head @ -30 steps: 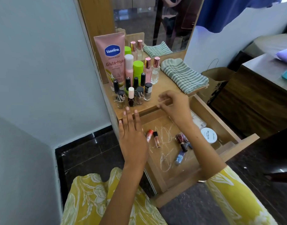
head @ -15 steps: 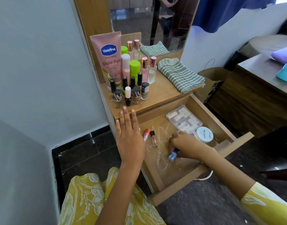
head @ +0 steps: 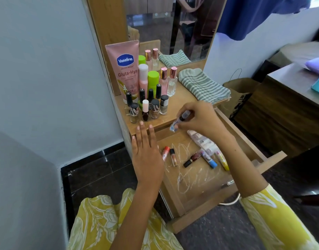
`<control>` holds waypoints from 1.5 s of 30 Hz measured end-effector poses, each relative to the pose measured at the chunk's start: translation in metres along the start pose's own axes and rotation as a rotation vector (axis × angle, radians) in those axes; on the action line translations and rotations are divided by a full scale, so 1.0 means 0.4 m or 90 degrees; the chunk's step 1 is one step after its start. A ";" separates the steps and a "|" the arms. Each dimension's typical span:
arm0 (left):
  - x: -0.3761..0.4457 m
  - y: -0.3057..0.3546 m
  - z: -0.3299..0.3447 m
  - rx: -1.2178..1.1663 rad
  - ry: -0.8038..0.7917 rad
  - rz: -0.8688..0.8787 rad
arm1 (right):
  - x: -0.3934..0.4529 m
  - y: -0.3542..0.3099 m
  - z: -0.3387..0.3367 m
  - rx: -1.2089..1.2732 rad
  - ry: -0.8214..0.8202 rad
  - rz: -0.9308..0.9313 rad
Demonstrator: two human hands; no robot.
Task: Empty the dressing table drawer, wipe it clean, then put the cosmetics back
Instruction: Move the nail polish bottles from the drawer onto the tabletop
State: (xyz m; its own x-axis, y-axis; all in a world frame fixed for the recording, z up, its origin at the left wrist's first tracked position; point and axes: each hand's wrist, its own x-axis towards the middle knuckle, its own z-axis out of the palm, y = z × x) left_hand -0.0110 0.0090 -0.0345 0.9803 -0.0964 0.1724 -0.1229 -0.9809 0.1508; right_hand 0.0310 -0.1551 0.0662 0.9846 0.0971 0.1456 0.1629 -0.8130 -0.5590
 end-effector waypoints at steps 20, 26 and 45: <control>-0.005 0.000 -0.008 -0.043 0.028 0.010 | 0.134 0.023 0.116 0.204 0.265 0.098; -0.006 0.003 -0.012 -0.058 0.033 0.013 | 0.140 0.029 0.123 0.276 0.269 0.099; -0.007 -0.001 0.007 -0.032 0.035 0.010 | -0.077 0.162 0.097 -0.327 -0.390 0.076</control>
State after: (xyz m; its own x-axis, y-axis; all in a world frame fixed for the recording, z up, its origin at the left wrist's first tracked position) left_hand -0.0132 0.0091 -0.0377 0.9683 -0.1012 0.2283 -0.1476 -0.9694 0.1962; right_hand 0.0137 -0.1885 -0.0060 0.8778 0.1690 -0.4482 0.1507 -0.9856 -0.0766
